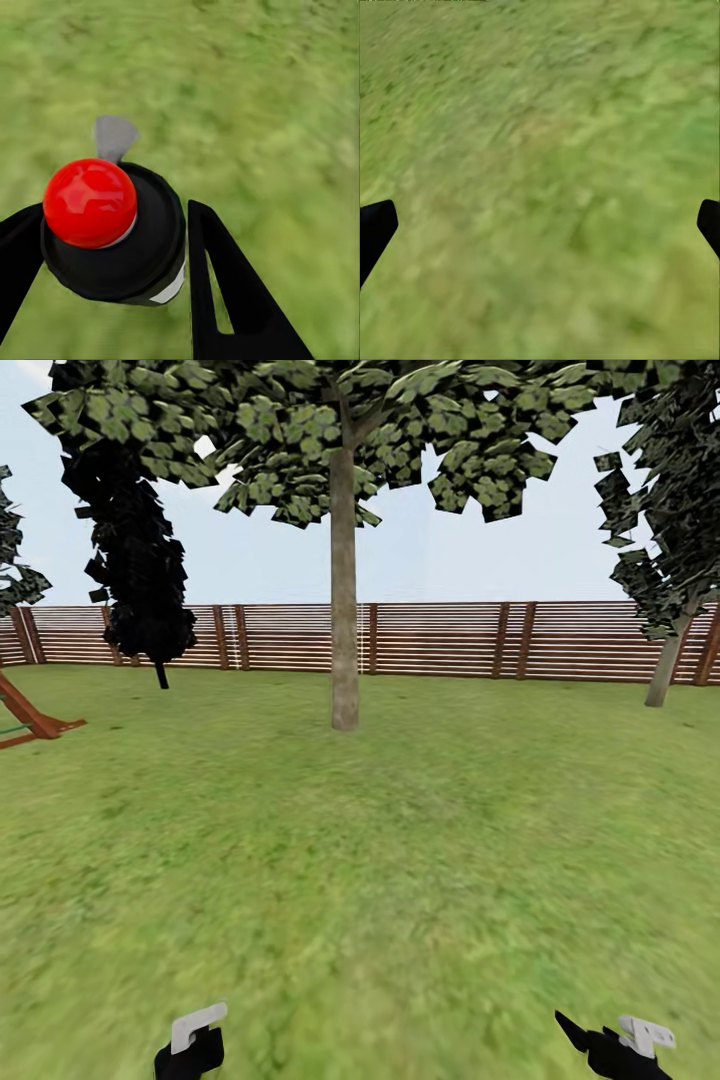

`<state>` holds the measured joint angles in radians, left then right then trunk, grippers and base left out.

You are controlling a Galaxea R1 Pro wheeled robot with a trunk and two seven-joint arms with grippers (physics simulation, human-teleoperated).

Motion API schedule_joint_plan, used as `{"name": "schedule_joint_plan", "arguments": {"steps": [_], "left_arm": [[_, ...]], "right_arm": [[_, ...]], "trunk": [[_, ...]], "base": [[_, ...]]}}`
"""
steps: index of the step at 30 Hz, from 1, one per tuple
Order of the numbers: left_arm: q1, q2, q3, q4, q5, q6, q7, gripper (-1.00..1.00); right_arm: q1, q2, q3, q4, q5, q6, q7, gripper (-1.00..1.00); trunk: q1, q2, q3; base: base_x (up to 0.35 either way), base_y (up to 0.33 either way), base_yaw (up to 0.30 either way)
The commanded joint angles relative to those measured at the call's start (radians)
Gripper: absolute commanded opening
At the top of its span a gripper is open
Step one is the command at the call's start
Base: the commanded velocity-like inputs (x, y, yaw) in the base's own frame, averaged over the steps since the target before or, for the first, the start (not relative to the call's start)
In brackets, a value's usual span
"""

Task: In the garden, pick up the pesticide atomizer on the floor and spray pesticide onto both trees until each tree trunk is fully covered.

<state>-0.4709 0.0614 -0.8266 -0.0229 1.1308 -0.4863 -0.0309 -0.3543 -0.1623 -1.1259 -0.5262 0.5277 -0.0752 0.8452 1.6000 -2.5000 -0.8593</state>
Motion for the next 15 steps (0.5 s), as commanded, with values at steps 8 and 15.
{"name": "schedule_joint_plan", "arguments": {"steps": [8,15], "left_arm": [[0.0,0.0,0.0,0.0,0.0,0.0,0.0,-1.0],[0.0,0.0,0.0,0.0,0.0,0.0,0.0,-1.0]], "right_arm": [[0.0,0.0,0.0,0.0,0.0,0.0,0.0,1.0],[0.0,0.0,0.0,0.0,0.0,0.0,0.0,1.0]], "trunk": [[0.0,0.0,0.0],[0.0,0.0,0.0]], "base": [[0.338,0.0,0.0],[0.338,0.0,0.0]]}}
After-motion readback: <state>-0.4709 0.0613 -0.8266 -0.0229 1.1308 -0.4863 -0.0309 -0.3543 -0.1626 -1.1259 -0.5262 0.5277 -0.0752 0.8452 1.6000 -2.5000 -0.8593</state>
